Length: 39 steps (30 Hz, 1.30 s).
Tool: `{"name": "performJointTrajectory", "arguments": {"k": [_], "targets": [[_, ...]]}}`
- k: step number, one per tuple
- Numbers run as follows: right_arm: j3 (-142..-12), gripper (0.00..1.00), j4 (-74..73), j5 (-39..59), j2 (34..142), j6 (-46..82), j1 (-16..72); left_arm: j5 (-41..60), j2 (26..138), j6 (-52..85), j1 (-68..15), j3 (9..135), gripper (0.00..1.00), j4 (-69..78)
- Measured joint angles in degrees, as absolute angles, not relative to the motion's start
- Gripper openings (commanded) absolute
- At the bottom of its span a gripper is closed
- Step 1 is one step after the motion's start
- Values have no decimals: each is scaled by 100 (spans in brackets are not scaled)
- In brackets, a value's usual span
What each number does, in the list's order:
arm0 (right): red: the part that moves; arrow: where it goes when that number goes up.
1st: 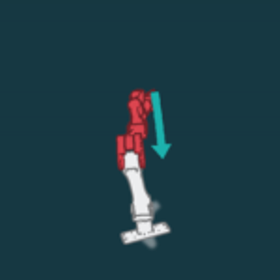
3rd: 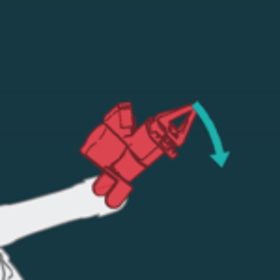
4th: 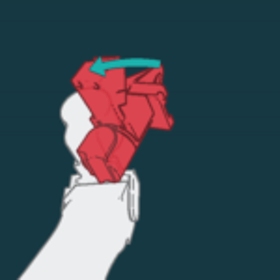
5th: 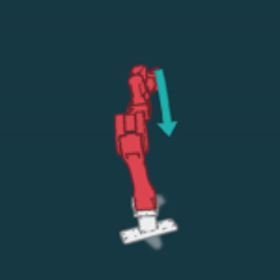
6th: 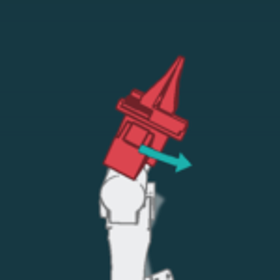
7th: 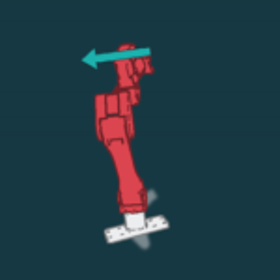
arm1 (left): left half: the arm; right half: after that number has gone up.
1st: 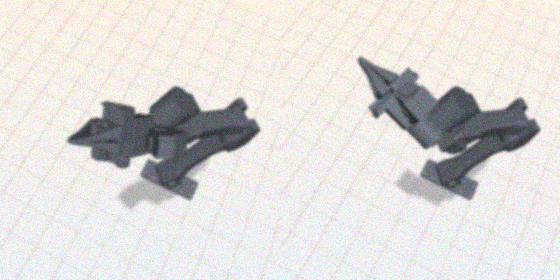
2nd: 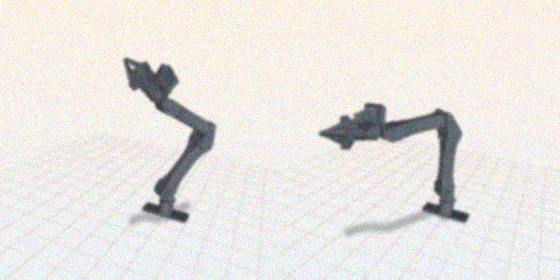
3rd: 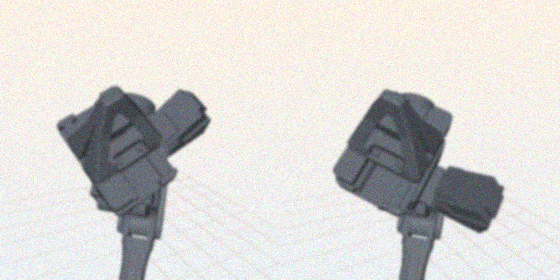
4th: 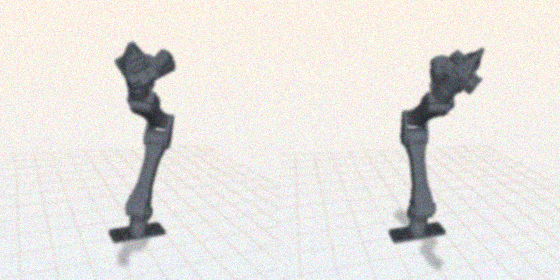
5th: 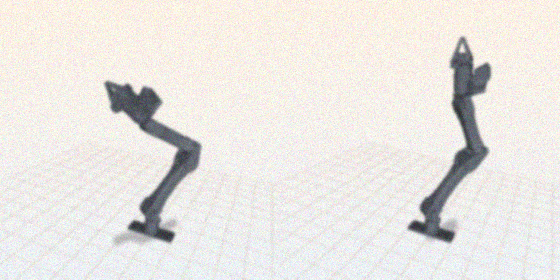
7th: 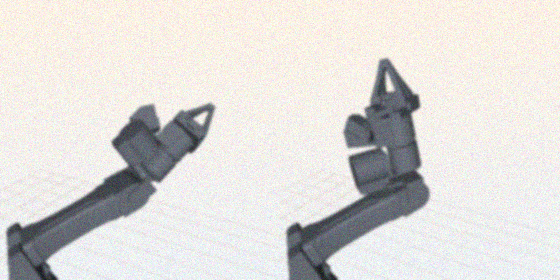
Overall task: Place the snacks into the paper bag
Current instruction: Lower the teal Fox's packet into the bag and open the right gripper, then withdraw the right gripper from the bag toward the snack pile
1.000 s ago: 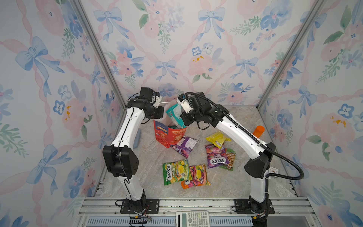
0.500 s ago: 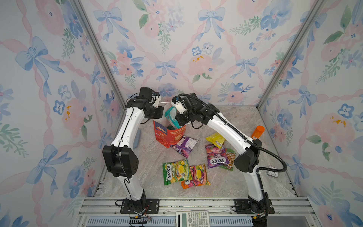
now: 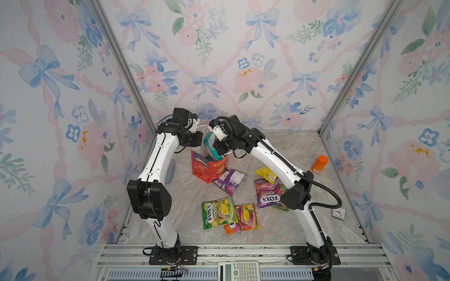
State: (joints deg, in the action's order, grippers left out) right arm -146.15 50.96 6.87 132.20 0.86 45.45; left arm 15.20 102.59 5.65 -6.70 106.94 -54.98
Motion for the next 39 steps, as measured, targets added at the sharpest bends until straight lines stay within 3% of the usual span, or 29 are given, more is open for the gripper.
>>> {"name": "performJointTrajectory", "arguments": {"k": [3, 7, 9, 18, 20, 27, 39], "targets": [[-14621, 57, 5050, 687, 13222, 134, 4532, 1525, 10259, 565, -672, 10694, 0, -5502], [-14599, 80, 4925, 690, 13159, 239, 4510, 1525, 10259, 567, -672, 10694, 0, -5505], [-14501, 86, 4810, 687, 13028, 309, 4510, 1525, 10261, 565, -672, 10694, 0, -5505], [-13452, 94, 3959, 368, 11480, 646, 4508, 1525, 10261, 567, -670, 10694, 0, -5505], [-12943, 99, 3673, 233, 10989, 735, 4506, 1522, 10261, 565, -670, 10694, 0, -5507], [-10466, 97, 2639, -167, 9351, 1063, 4462, 1522, 10261, 565, -670, 10694, 0, -5527], [-7168, 100, 2322, -499, 7885, 2327, 4318, 1522, 10261, 565, -672, 10691, 0, -5537]]}}
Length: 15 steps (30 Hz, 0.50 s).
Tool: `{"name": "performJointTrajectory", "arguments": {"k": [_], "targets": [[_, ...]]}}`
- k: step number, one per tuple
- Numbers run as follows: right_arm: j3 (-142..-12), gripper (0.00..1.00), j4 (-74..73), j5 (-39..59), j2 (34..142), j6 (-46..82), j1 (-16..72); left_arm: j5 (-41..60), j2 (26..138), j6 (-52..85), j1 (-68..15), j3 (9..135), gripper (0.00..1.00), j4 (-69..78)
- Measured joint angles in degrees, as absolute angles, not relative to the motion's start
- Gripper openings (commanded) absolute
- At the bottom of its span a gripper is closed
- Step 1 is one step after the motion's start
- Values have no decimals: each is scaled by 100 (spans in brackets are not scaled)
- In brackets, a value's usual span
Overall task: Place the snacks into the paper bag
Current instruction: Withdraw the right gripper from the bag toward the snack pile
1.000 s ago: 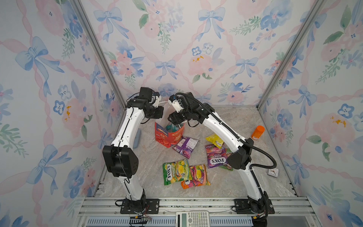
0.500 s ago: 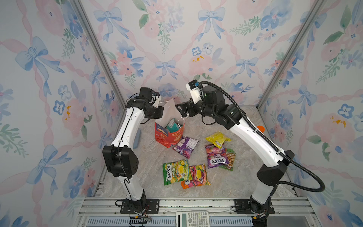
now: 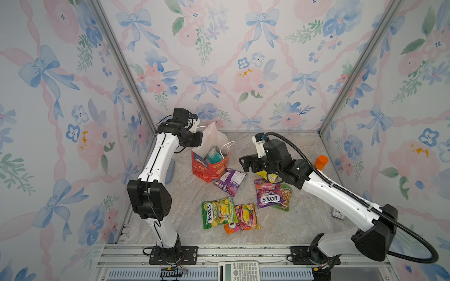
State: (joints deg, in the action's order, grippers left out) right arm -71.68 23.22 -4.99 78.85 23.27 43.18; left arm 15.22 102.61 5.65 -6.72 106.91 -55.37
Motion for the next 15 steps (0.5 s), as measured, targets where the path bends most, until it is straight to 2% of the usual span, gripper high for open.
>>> {"name": "performJointTrajectory", "arguments": {"k": [7, 15], "targets": [[-5422, 97, 2364, -480, 7094, 3555, 4523, 1522, 10261, 567, -670, 10691, 0, -5537], [-4213, 91, 2552, -279, 6606, 4775, 5234, 1525, 10291, 567, -672, 10691, 0, -5535]]}}
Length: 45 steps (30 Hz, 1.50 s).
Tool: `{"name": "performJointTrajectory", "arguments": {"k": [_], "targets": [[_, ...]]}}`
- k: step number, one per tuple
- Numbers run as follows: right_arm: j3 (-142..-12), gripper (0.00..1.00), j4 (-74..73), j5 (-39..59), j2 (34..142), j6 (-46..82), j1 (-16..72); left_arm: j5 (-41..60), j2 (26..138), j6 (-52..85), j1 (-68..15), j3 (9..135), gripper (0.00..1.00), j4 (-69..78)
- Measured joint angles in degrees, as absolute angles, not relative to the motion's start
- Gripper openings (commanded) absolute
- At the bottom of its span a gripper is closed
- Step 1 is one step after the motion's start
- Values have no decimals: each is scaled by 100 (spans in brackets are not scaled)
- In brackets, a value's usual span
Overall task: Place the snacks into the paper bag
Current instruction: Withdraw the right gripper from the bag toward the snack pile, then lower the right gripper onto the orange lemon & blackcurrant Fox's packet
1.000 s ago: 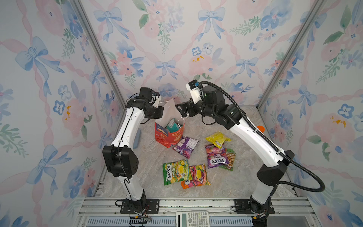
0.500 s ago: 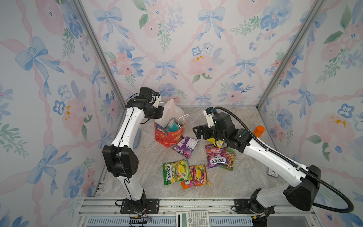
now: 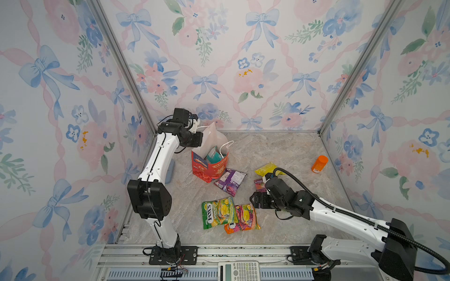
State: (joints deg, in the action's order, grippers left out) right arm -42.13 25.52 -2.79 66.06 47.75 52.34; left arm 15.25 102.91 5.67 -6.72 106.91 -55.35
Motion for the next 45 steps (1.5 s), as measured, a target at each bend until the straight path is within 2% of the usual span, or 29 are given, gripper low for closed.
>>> {"name": "performJointTrajectory", "arguments": {"k": [11, 26, 30, 36, 45], "targets": [[-3704, 71, 2541, 86, 6525, 5754, 6095, 1525, 10298, 565, -672, 10691, 0, -5531], [-3120, 38, 2025, 196, 6724, 6169, 6248, 1525, 10298, 567, -676, 10691, 0, -5527], [-3070, 26, 1914, 196, 6842, 6178, 6283, 1522, 10298, 567, -679, 10691, 0, -5527], [-3131, 1, 1931, 134, 6934, 6014, 6300, 1525, 10298, 567, -690, 10691, 0, -5527], [-4206, 2, 2794, -390, 7422, 5074, 6086, 1525, 10302, 567, -701, 10691, 0, -5524]]}}
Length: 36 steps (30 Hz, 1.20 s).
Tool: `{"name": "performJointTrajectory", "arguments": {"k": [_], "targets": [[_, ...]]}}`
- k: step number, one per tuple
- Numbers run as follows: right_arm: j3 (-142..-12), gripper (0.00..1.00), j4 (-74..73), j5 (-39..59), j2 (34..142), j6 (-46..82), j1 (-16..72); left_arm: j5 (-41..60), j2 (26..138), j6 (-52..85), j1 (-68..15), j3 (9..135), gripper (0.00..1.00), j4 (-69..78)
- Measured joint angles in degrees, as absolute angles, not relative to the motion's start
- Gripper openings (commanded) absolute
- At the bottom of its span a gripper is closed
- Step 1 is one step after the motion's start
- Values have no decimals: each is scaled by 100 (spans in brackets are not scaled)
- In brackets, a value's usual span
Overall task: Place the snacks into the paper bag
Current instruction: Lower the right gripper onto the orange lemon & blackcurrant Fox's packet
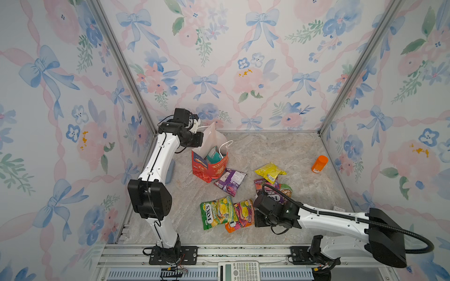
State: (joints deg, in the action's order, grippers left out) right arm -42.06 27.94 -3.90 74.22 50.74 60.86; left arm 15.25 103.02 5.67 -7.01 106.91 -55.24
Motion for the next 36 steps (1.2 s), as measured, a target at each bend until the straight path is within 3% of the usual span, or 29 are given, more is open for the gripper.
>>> {"name": "performJointTrajectory", "arguments": {"k": [10, 12, 16, 21, 28, 36], "targets": [[-5256, 11, 2971, -604, 8409, 3485, 4777, 1529, 10324, 567, -720, 10691, 0, -5518], [-5559, 19, 2891, -548, 8753, 3223, 4506, 1529, 10324, 567, -727, 10691, 0, -5518], [-6073, 49, 2593, -373, 9100, 2965, 4185, 1531, 10326, 567, -755, 10691, 0, -5520], [-6049, 55, 2244, -191, 8836, 3188, 4141, 1546, 10335, 567, -786, 10691, 0, -5527], [-4431, 63, 1575, 25, 7446, 4469, 4445, 1544, 10335, 567, -786, 10691, 0, -5533], [-3426, 65, 1428, 27, 6982, 5583, 4847, 1544, 10335, 567, -786, 10691, 0, -5535]]}}
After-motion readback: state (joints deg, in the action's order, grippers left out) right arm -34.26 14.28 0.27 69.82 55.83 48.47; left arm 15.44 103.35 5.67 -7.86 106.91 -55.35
